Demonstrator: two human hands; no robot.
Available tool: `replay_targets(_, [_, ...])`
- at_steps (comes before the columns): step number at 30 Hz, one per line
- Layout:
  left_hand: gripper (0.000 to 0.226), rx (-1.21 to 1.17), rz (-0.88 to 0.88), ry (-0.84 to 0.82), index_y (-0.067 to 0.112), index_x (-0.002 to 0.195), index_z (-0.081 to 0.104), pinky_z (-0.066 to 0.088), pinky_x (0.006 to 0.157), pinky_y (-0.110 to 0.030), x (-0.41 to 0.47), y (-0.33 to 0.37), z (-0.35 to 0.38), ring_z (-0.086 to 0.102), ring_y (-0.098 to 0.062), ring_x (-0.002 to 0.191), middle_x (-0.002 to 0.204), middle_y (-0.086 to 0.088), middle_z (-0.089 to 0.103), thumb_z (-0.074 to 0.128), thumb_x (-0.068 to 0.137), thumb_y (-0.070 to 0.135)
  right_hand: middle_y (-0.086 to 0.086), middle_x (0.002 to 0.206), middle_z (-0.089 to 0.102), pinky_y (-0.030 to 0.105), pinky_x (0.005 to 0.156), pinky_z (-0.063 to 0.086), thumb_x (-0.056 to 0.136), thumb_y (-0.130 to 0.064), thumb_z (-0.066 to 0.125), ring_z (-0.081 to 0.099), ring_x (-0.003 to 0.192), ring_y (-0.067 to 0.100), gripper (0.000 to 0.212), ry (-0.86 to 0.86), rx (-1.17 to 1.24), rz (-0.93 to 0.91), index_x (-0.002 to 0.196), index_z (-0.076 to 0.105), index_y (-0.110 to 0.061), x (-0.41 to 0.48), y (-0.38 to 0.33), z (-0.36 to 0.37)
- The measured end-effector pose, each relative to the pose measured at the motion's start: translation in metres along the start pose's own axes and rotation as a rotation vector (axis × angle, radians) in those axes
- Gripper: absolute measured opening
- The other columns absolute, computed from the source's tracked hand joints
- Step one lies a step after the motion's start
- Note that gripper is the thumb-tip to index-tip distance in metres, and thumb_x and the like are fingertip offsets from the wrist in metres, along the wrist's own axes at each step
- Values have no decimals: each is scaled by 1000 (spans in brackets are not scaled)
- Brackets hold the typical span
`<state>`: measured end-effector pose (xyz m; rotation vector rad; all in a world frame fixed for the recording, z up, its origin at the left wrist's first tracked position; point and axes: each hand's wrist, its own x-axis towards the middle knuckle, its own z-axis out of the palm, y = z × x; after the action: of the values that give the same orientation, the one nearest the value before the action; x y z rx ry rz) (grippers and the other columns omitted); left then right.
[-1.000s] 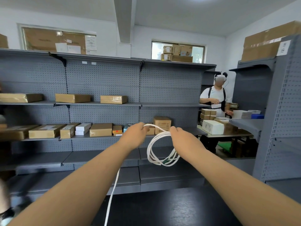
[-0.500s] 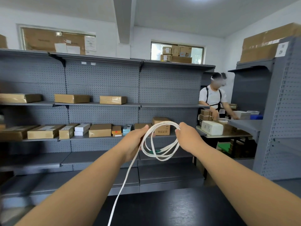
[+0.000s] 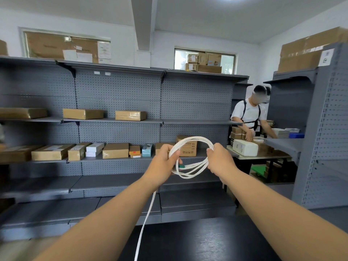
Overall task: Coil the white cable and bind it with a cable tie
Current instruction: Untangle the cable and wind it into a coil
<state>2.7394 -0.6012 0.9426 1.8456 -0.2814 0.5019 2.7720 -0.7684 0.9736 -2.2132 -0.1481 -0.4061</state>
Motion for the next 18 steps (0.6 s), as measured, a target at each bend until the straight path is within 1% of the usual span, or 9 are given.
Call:
replay_targets(1, [10, 103, 45, 29, 23, 90, 45, 54, 58, -29, 0, 2, -1, 61, -6, 59, 76, 0, 64, 43, 97, 31, 13, 88, 53, 31, 56, 41, 99, -20, 32, 51, 69, 25, 17, -15, 41, 23, 97, 44, -8, -2, 1, 2])
replay_targets(3, [11, 281, 113, 97, 22, 89, 42, 50, 59, -36, 1, 5, -1, 61, -17, 63, 76, -6, 61, 40, 97, 28, 12, 85, 54, 28, 47, 40, 99, -21, 31, 50, 61, 21, 17, -40, 93, 58, 98, 44, -10, -6, 1, 6])
replay_targets(5, [9, 370, 138, 184, 21, 89, 42, 45, 58, -39, 4, 7, 0, 57, -23, 64, 72, -5, 58, 40, 97, 25, 9, 79, 53, 26, 45, 38, 100, -21, 32, 49, 58, 17, 17, -55, 144, 69, 101, 45, -11, -10, -1, 8])
replay_targets(9, [10, 237, 107, 263, 23, 87, 46, 50, 62, -37, 7, 12, 2, 61, -20, 69, 73, 1, 59, 42, 96, 21, 7, 73, 52, 24, 44, 37, 100, -22, 32, 46, 54, 15, 18, -62, 196, 67, 102, 46, -10, -13, -7, 9])
replay_targets(12, [6, 108, 41, 189, 23, 90, 53, 49, 59, -29, 8, 14, 1, 59, -14, 64, 66, 2, 60, 50, 94, 22, 9, 73, 52, 23, 44, 35, 100, -21, 32, 45, 53, 15, 19, -63, 218, 79, 103, 46, -9, -14, -7, 6])
replay_targets(13, [1, 39, 14, 144, 22, 91, 56, 49, 59, -28, 8, 13, -1, 59, -12, 64, 67, 2, 59, 54, 92, 22, 9, 73, 52, 23, 45, 35, 100, -21, 33, 45, 53, 16, 19, -62, 223, 87, 103, 47, -9, -13, -6, 6])
replay_targets(15, [6, -76, -20, 61, 21, 91, 57, 47, 57, -23, 7, 12, -4, 59, -9, 64, 72, 1, 59, 61, 88, 19, 9, 71, 52, 23, 45, 35, 100, -20, 34, 45, 52, 16, 17, -68, 253, 107, 103, 48, -9, -12, -5, 5])
replay_targets(17, [7, -49, -6, 50, 19, 95, 56, 46, 56, -17, 6, 9, -6, 60, -7, 66, 75, 3, 60, 60, 89, 18, 9, 69, 51, 25, 47, 37, 100, -19, 35, 44, 52, 16, 17, -80, 305, 128, 103, 49, -10, -12, -5, 7])
replay_targets(18, [6, 35, 26, 69, 17, 97, 55, 47, 57, -18, 5, 9, -7, 60, -9, 69, 77, 5, 59, 56, 91, 19, 9, 68, 50, 25, 48, 37, 100, -19, 35, 44, 52, 16, 17, -88, 321, 136, 104, 49, -10, -12, -5, 7])
